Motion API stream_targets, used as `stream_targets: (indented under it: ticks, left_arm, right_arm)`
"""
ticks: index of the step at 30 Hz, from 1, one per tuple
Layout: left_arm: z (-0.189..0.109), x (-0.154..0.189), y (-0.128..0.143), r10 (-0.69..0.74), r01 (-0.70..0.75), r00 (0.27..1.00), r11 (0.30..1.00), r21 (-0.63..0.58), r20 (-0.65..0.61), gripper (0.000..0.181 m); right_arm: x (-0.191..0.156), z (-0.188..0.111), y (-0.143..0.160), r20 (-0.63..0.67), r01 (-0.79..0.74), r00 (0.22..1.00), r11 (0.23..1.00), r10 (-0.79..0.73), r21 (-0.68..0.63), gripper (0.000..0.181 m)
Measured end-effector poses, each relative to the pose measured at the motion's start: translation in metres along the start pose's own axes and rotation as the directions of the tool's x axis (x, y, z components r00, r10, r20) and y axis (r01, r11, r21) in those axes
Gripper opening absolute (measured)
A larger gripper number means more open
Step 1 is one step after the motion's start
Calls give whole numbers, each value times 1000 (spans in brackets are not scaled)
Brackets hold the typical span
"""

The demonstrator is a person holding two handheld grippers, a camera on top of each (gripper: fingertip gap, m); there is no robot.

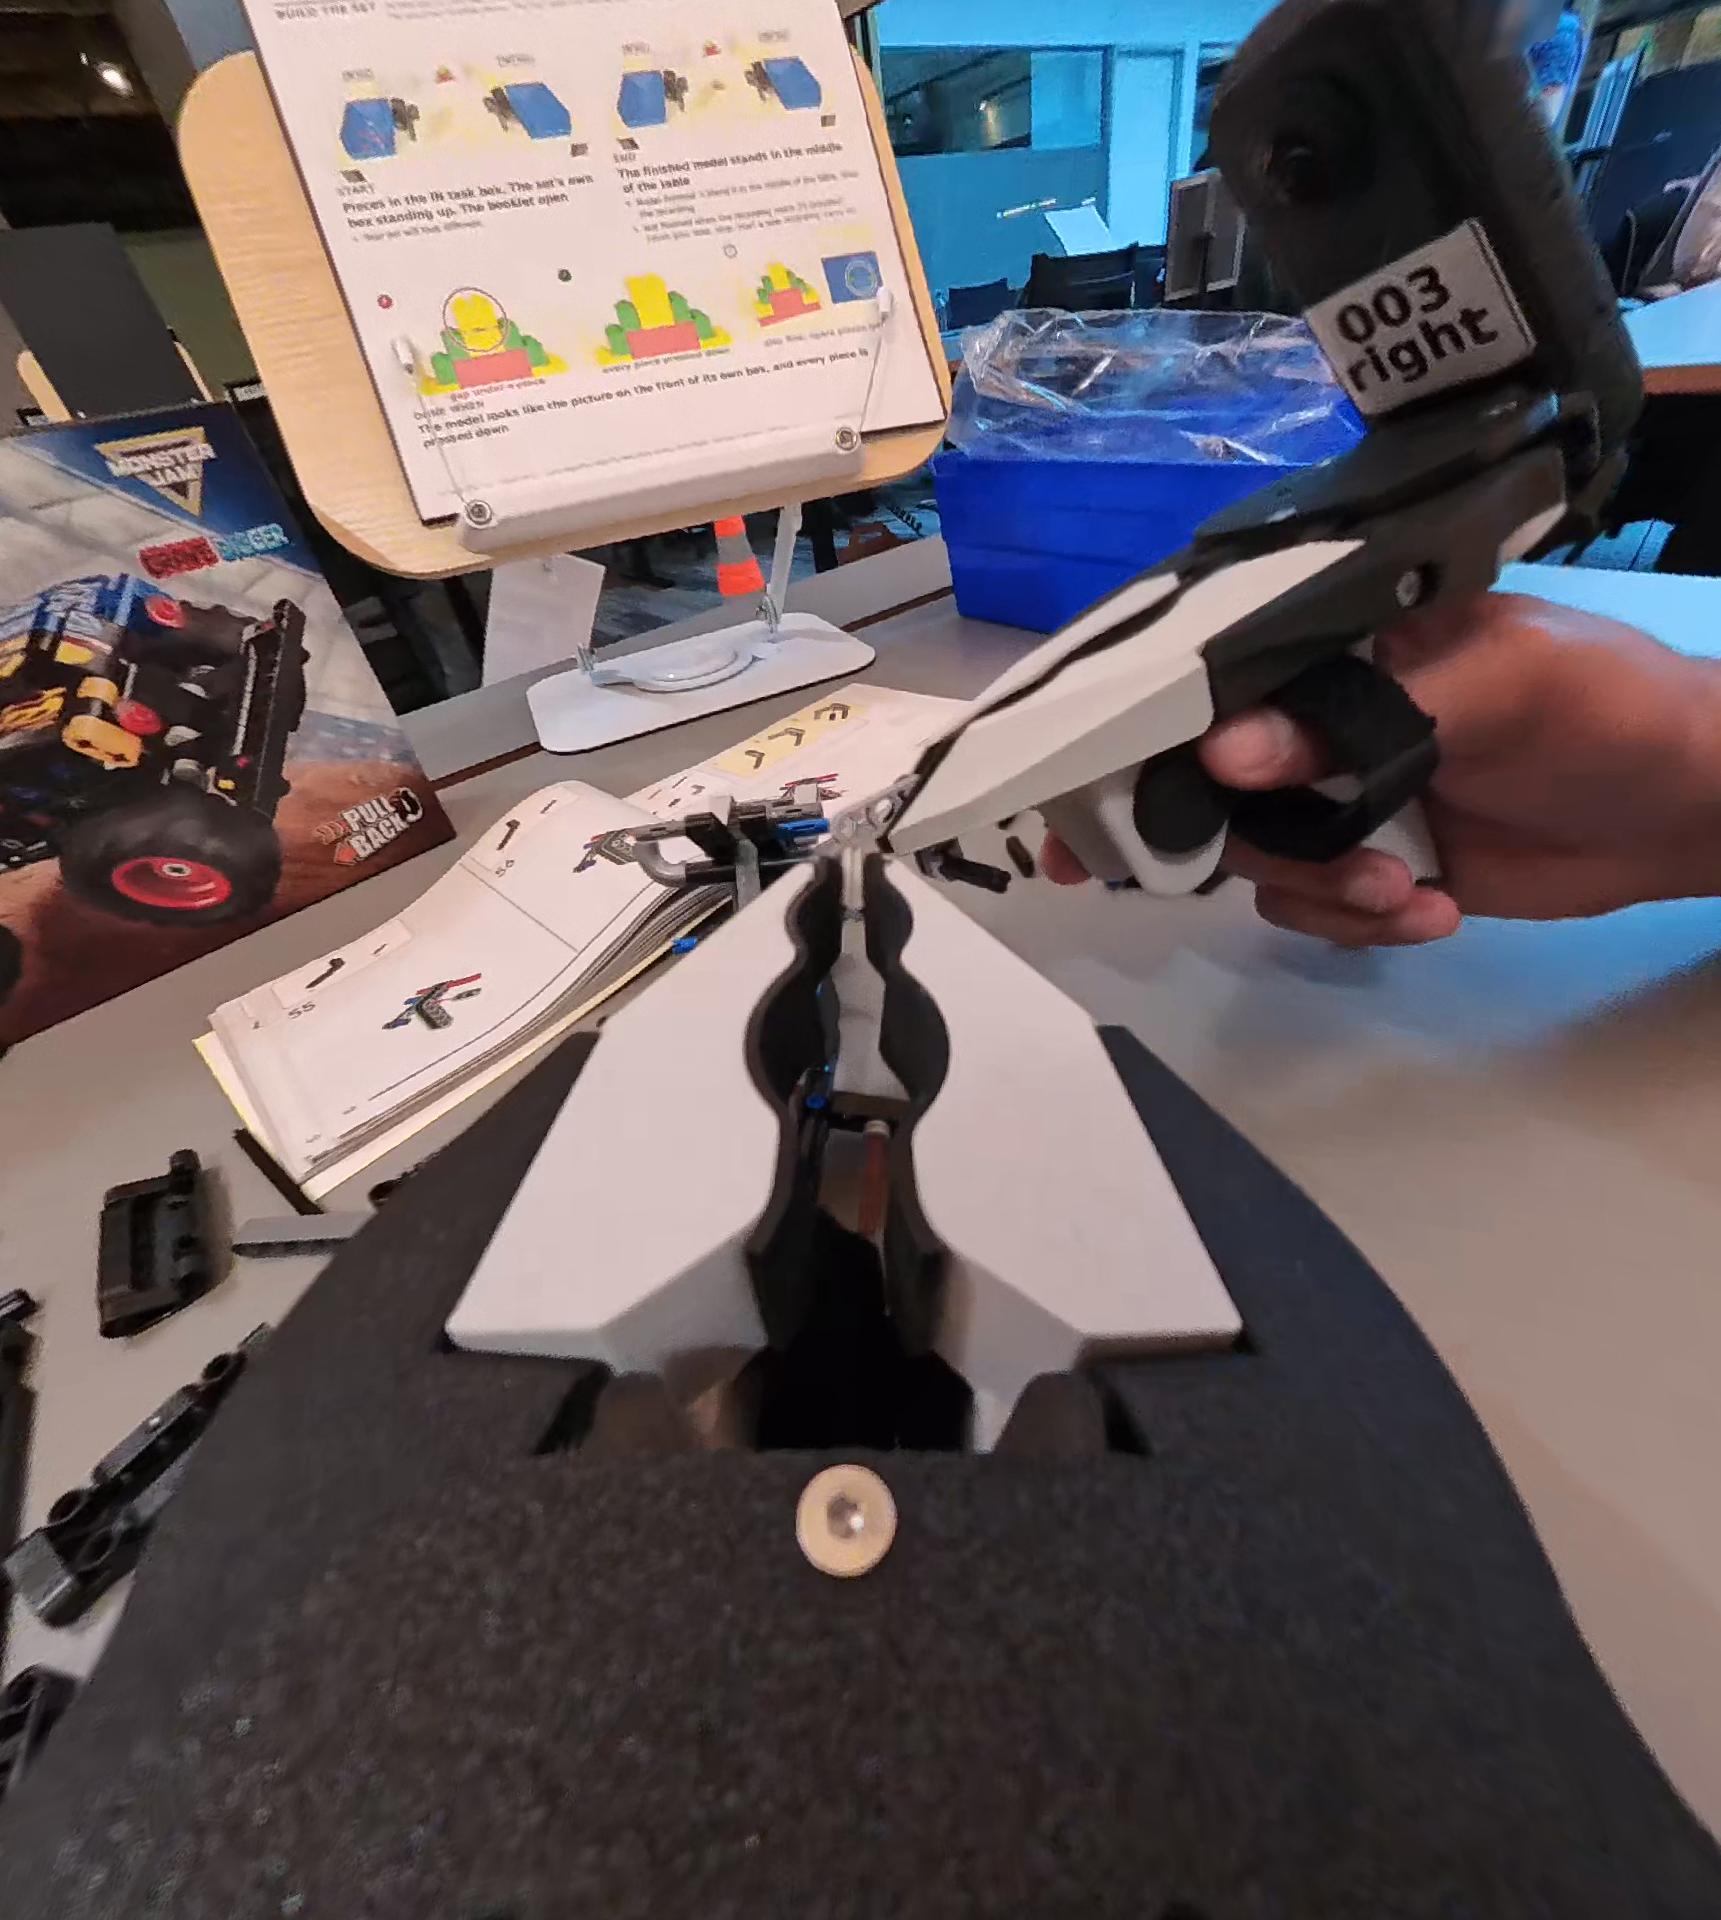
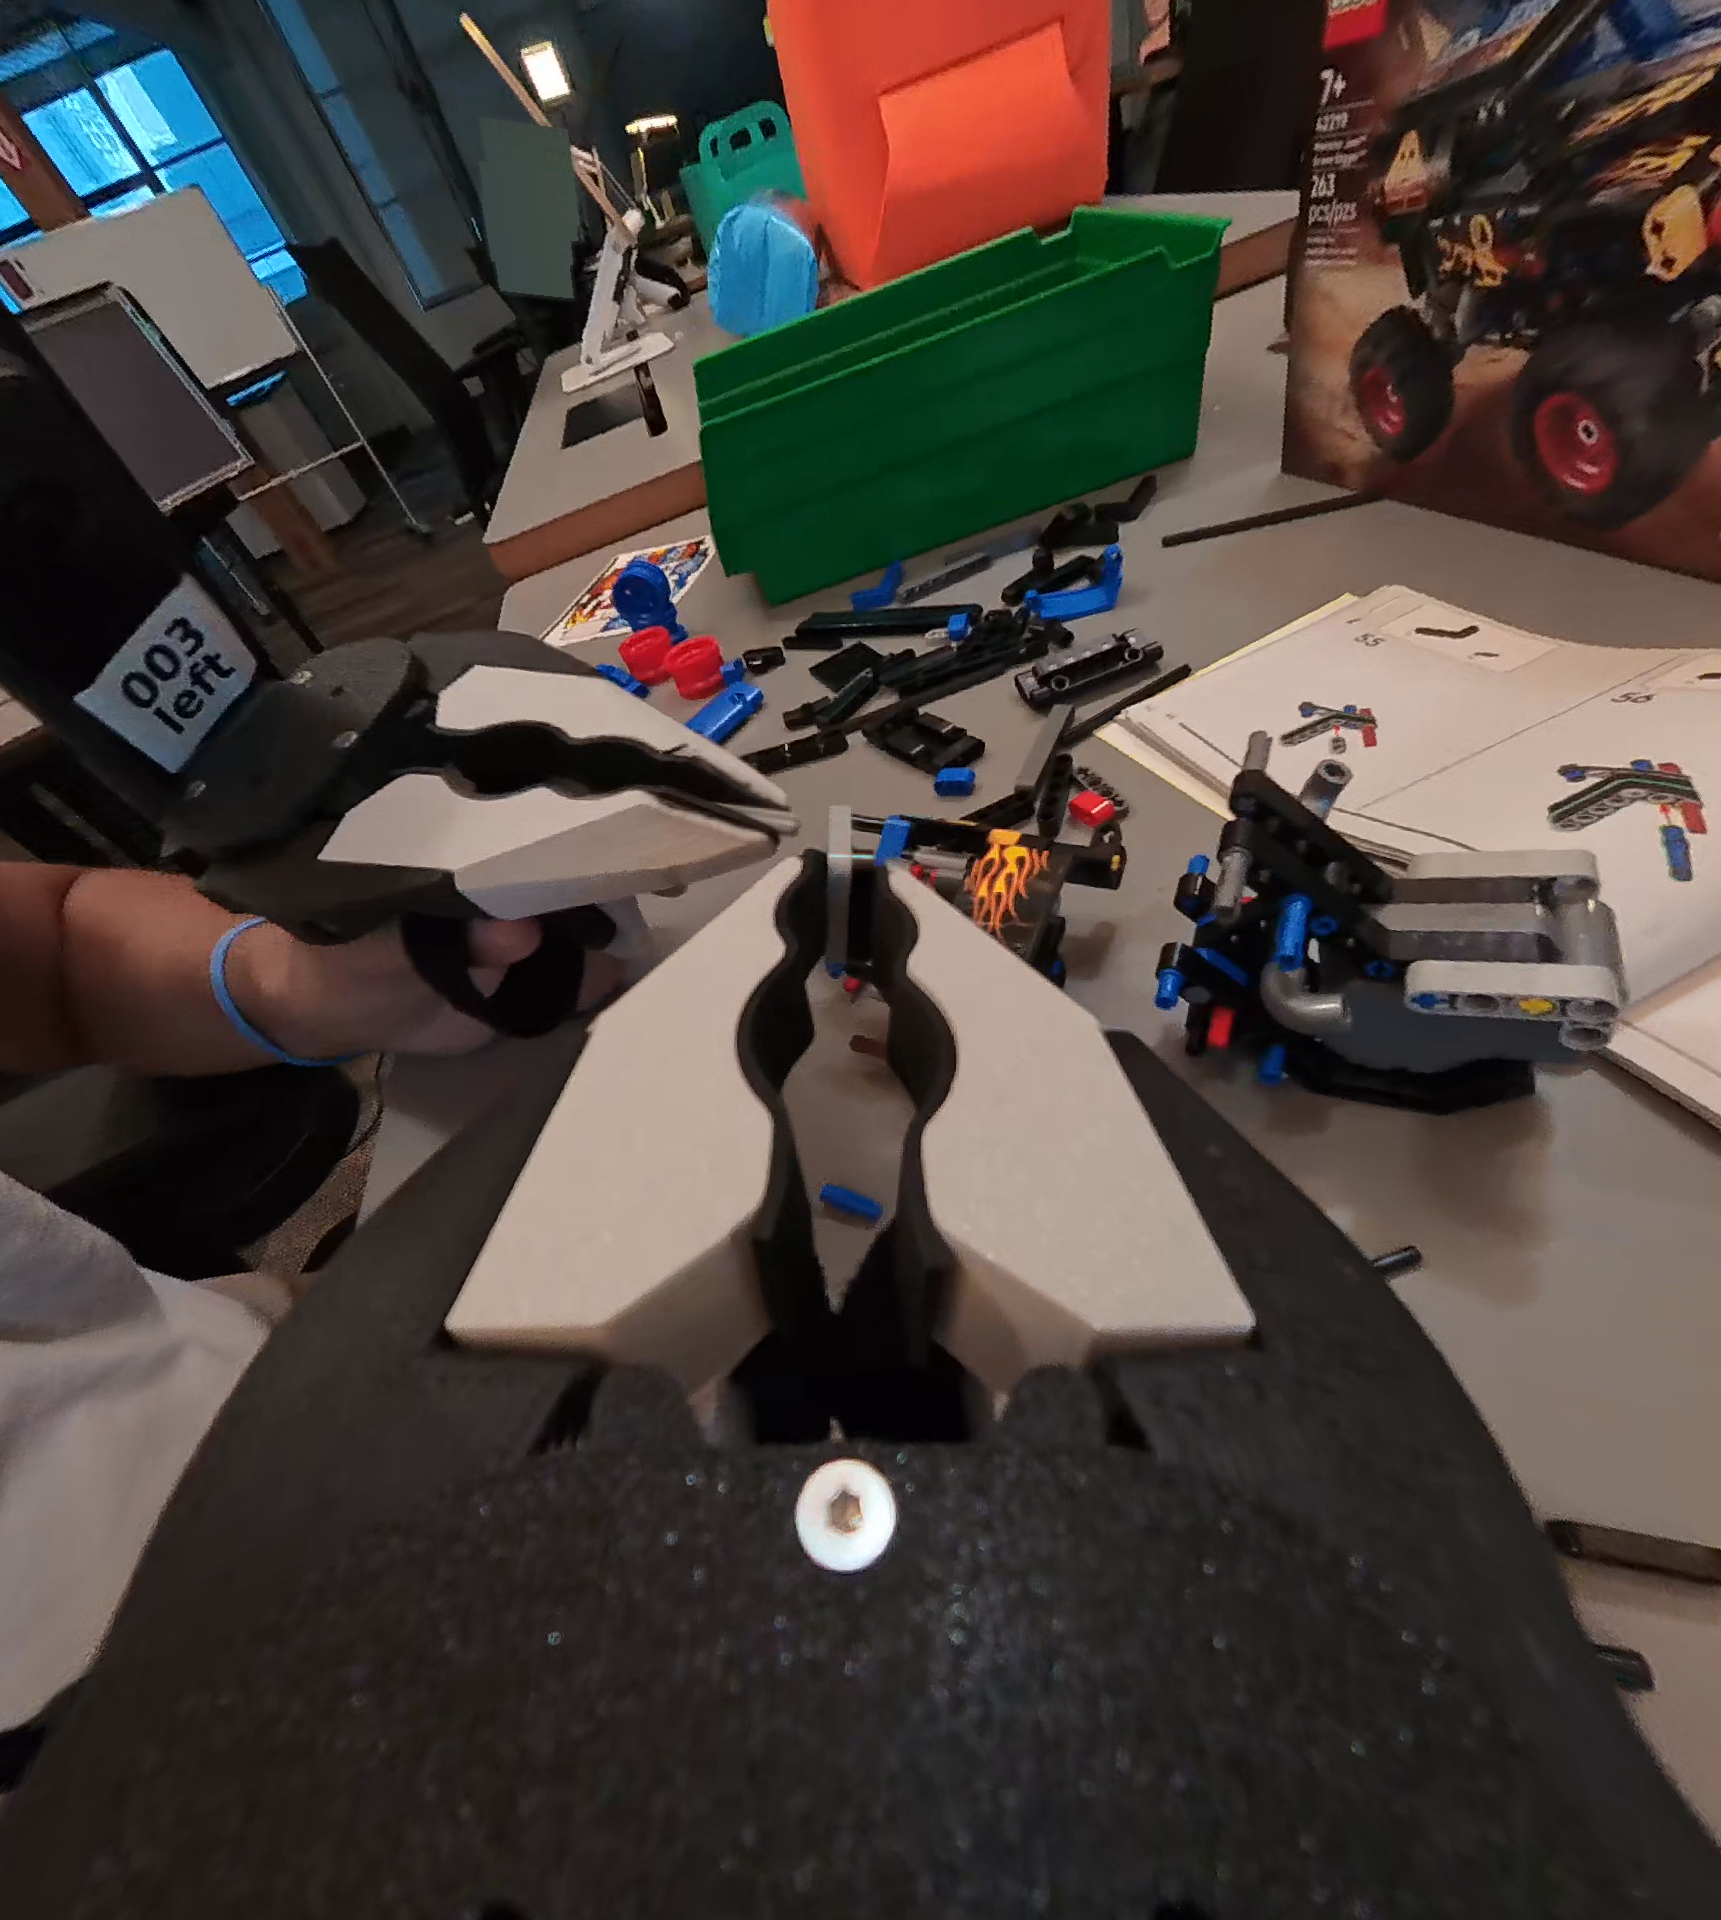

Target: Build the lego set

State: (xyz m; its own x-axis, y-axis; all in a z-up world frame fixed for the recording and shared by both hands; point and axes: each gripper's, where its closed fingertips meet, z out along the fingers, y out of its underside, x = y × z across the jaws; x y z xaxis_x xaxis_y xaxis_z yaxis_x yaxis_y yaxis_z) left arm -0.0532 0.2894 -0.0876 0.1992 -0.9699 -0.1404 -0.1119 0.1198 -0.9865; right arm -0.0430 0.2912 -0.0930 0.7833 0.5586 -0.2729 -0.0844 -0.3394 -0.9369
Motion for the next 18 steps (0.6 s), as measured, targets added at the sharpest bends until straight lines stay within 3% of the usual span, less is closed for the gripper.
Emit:
stream_targets:
  ticks: [18]
  left_arm:
    - [5, -2, 2, 5, -4, 999, 1000, -21, 41, 2]
  right_arm:
    - [1, 5, 3, -38, 37, 999, 999, -37, 14, 7]
